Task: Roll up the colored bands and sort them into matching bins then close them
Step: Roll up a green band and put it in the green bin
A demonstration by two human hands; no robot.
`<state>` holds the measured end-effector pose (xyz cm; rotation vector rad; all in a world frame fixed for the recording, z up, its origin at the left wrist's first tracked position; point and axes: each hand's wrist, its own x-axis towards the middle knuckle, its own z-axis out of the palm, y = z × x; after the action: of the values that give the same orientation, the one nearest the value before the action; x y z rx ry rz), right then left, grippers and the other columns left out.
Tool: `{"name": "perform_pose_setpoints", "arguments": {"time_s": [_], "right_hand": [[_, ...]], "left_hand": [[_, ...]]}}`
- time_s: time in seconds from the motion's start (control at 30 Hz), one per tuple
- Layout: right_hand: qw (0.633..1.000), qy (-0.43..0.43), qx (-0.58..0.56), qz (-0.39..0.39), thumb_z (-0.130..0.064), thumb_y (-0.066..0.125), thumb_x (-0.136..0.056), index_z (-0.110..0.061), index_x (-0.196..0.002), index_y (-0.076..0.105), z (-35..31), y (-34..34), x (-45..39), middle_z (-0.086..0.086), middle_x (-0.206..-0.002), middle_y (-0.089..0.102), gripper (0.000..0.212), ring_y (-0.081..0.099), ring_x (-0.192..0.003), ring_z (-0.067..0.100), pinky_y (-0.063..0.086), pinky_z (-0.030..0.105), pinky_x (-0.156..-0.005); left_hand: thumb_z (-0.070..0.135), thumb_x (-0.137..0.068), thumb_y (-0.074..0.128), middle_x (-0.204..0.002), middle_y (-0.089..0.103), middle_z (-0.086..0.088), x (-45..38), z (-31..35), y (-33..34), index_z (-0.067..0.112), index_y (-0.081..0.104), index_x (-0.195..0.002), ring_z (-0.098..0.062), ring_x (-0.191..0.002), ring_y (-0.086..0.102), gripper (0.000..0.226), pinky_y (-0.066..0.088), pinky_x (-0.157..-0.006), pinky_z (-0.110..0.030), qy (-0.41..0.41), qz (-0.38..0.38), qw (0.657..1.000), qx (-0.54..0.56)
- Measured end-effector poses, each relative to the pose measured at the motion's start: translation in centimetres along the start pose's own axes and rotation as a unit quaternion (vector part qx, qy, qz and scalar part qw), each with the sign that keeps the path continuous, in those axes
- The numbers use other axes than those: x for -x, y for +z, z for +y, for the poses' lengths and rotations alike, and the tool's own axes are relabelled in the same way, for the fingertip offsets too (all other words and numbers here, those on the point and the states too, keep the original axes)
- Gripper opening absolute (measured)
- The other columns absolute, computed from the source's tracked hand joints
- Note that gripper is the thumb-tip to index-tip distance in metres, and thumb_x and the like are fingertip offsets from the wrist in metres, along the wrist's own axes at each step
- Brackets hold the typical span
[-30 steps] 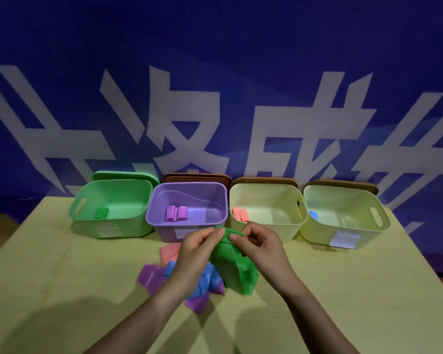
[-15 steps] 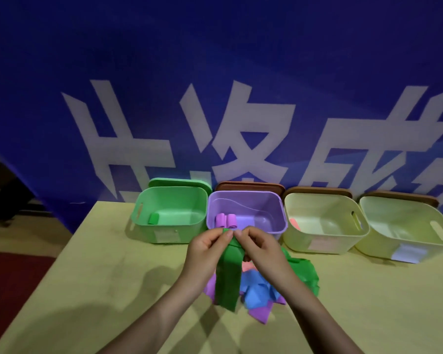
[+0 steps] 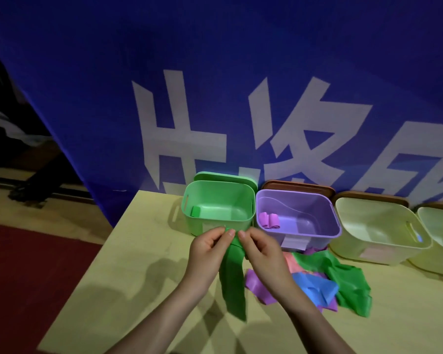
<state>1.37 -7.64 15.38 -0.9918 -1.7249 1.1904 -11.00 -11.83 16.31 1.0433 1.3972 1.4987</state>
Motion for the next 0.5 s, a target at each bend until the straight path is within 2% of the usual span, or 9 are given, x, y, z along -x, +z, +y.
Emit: {"name": "perform_pose_setpoints", "arguments": {"time_s": [0.1, 0.13, 0.2, 0.27, 0.37, 0.43, 0.5], "right_hand": [[0.999, 0.012, -0.046, 0.008, -0.036, 0.062, -0.085, -0.013, -0.071, 0.053, 0.0, 0.5, -0.4, -0.001, -0.062, 0.046, 0.029, 0.043, -0.061, 0.011, 0.036, 0.030, -0.060], [0.999, 0.010, -0.050, 0.009, -0.036, 0.063, -0.083, -0.012, -0.076, 0.057, 0.2, 0.5, -0.5, -0.001, -0.065, 0.049, 0.026, 0.045, -0.063, 0.012, 0.037, 0.029, -0.062], [1.000, -0.006, -0.028, 0.012, -0.021, 0.065, -0.083, -0.015, -0.080, 0.060, 0.4, 0.3, -0.7, -0.006, -0.068, 0.053, 0.008, 0.046, -0.066, 0.008, 0.039, 0.023, -0.064], [0.999, -0.014, -0.003, 0.037, -0.009, 0.067, -0.084, -0.023, -0.080, 0.061, 0.8, 0.3, -1.0, -0.010, -0.069, 0.056, 0.016, 0.047, -0.065, 0.004, 0.040, 0.019, -0.064], [0.994, -0.013, 0.004, 0.110, -0.014, 0.067, -0.082, -0.025, -0.078, 0.062, 1.6, 0.0, -1.9, -0.007, -0.070, 0.059, 0.012, 0.051, -0.065, 0.005, 0.042, 0.020, -0.064], [0.989, -0.022, 0.037, 0.139, -0.020, 0.066, -0.082, -0.023, -0.081, 0.064, 2.0, -0.2, -2.5, -0.005, -0.074, 0.062, 0.004, 0.055, -0.068, 0.008, 0.045, 0.021, -0.067], [0.983, -0.050, 0.092, 0.153, -0.019, 0.065, -0.083, -0.025, -0.087, 0.066, 2.3, -0.6, -3.0, -0.007, -0.079, 0.065, 0.007, 0.058, -0.073, 0.007, 0.046, 0.018, -0.070]], "left_hand": [[0.020, -0.091, 0.062, -0.075, 0.058, -0.027, -0.7, 0.0, -1.0, -0.010, 0.065, -0.083, -0.020, -0.071, 0.051, 0.031, 0.040, -0.066, -0.031, -0.018, -0.009, 1.000, -0.003], [0.019, -0.092, 0.061, -0.078, 0.062, -0.028, -1.0, -0.1, -1.2, -0.004, 0.069, -0.083, -0.020, -0.072, 0.054, 0.026, 0.042, -0.068, -0.031, -0.029, -0.009, 1.000, -0.003], [0.021, -0.091, 0.061, -0.086, 0.066, -0.027, -1.8, -0.3, -1.4, 0.006, 0.073, -0.084, -0.020, -0.079, 0.058, 0.020, 0.044, -0.075, -0.033, -0.050, -0.022, 0.999, 0.002], [0.025, -0.090, 0.061, -0.087, 0.067, -0.021, -2.7, -0.7, -1.3, 0.011, 0.072, -0.087, -0.020, -0.086, 0.059, 0.018, 0.046, -0.081, -0.036, -0.079, -0.045, 0.996, 0.015], [0.026, -0.092, 0.059, -0.100, 0.073, -0.013, -4.3, -1.6, -0.8, 0.010, 0.072, -0.095, -0.024, -0.098, 0.066, 0.021, 0.048, -0.093, -0.041, -0.171, -0.070, 0.980, 0.078], [0.024, -0.093, 0.057, -0.105, 0.072, -0.015, -5.3, -2.0, -0.3, 0.008, 0.071, -0.102, -0.027, -0.100, 0.067, 0.023, 0.050, -0.092, -0.041, -0.224, -0.087, 0.964, 0.110], [0.019, -0.093, 0.056, -0.107, 0.070, -0.020, -6.1, -2.4, 0.2, 0.003, 0.069, -0.106, -0.027, -0.095, 0.067, 0.024, 0.053, -0.083, -0.037, -0.254, -0.094, 0.954, 0.130]]}}
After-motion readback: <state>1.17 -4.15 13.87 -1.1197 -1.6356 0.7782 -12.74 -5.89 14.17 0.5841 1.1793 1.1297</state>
